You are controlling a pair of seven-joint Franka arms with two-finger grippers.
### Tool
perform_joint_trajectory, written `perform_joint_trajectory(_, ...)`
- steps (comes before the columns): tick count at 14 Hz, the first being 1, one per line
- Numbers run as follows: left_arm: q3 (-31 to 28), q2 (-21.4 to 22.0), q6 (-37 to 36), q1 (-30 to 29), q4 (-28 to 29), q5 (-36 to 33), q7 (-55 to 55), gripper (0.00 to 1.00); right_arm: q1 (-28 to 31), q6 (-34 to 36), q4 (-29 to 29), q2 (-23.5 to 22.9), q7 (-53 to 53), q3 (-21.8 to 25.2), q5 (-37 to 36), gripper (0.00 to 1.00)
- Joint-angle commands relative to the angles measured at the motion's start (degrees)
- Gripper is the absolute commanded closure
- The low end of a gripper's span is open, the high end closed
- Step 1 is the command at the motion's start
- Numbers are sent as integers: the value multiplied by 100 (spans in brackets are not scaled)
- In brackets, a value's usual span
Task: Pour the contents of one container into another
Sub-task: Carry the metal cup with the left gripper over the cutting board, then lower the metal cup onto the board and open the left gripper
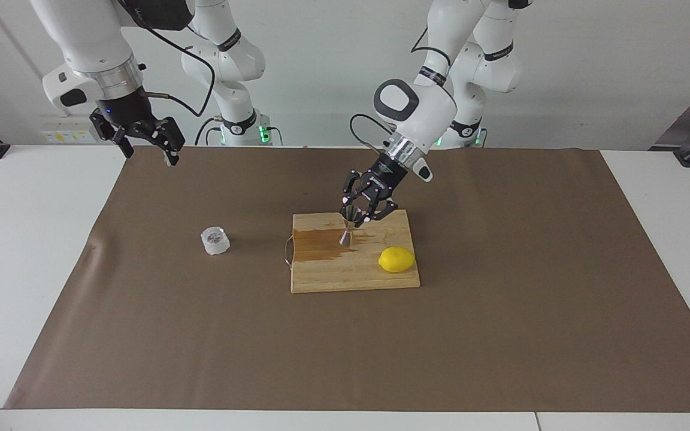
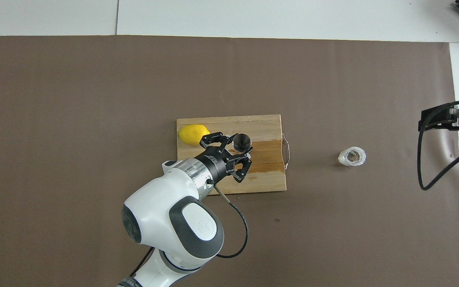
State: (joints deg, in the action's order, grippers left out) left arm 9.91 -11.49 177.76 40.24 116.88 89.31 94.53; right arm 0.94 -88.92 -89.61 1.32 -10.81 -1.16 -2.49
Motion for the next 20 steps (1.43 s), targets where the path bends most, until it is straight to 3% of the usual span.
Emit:
perform_joint_trajectory(1,222,-538,321,-7,-534,104,-13,100,12,24,23,26,132,-24,178,0)
perform_joint_trajectory(4,257,-723,549,81,-561,95,-13,100,12,15,-21,26,184,-33,187,0)
perform_joint_trajectory(7,319,-784,558,116,-588,78,-13,100,73,-2,-30,26,886,-33,187,0)
perform_joint_trajectory(8,319,-802,558,133,-579,69,-31,89,64,-11,-21,26,905,-33,187,0)
perform_joint_trajectory(9,319,-854,558,142,-579,43,-31,64,30,-20,-30,26,923,-33,187,0)
perform_joint_trajectory(10,319,-846,558,134,-579,-27,-14,14,12,-89,-39,35,932,-33,187,0)
perform_joint_trajectory(11,319,-846,558,125,-587,-54,-13,0,3,-99,-39,35,958,-33,187,0)
perform_joint_trajectory(15,319,-505,576,63,-561,-116,13,0,-6,-782,-651,253,1931,-51,187,0)
perform_joint_trajectory(20,284,50,436,-313,-508,-133,-336,0,38,-899,-1092,456,3951,-68,196,0)
